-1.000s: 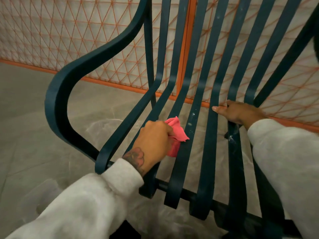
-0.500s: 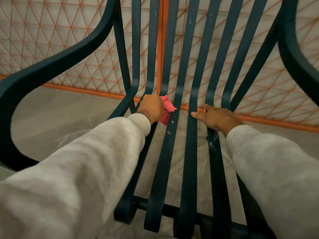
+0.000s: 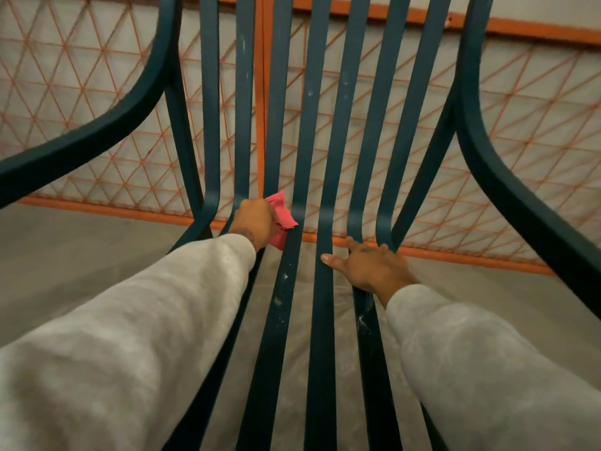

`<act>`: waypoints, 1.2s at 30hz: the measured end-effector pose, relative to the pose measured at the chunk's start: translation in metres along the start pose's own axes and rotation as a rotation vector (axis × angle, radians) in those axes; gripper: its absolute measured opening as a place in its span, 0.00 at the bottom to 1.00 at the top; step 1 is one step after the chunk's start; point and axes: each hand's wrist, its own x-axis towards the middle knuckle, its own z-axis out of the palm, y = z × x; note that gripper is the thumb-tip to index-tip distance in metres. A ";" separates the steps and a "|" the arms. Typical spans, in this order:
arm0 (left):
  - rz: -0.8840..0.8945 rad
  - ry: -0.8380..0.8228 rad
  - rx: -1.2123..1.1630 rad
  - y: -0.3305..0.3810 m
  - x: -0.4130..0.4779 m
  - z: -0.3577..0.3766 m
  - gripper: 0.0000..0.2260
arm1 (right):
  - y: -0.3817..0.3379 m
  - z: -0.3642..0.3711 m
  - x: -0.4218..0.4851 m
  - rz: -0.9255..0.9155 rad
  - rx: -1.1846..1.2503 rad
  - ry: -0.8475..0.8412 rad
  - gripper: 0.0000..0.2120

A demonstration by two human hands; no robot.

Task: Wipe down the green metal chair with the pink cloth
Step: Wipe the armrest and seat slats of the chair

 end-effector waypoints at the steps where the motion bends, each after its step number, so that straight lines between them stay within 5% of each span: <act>1: 0.013 -0.004 0.003 0.000 -0.002 -0.001 0.07 | 0.000 0.000 0.001 -0.002 -0.006 -0.003 0.42; 12: 0.011 -0.112 -0.242 -0.012 -0.078 -0.021 0.08 | 0.007 0.001 0.017 -0.038 -0.008 -0.035 0.46; 20: -0.020 -0.124 -0.354 -0.032 -0.191 -0.042 0.16 | 0.010 0.005 0.036 -0.089 -0.047 -0.060 0.73; 29: -0.023 -0.116 -0.418 -0.042 -0.287 -0.060 0.17 | 0.002 -0.011 0.001 -0.135 0.057 -0.076 0.44; 34: -0.002 -0.062 -0.409 -0.050 -0.328 -0.058 0.17 | 0.021 0.007 0.049 -0.121 0.100 -0.064 0.63; 36: -0.006 -0.056 -0.394 -0.052 -0.333 -0.058 0.17 | 0.018 0.007 0.034 -0.096 0.165 -0.059 0.61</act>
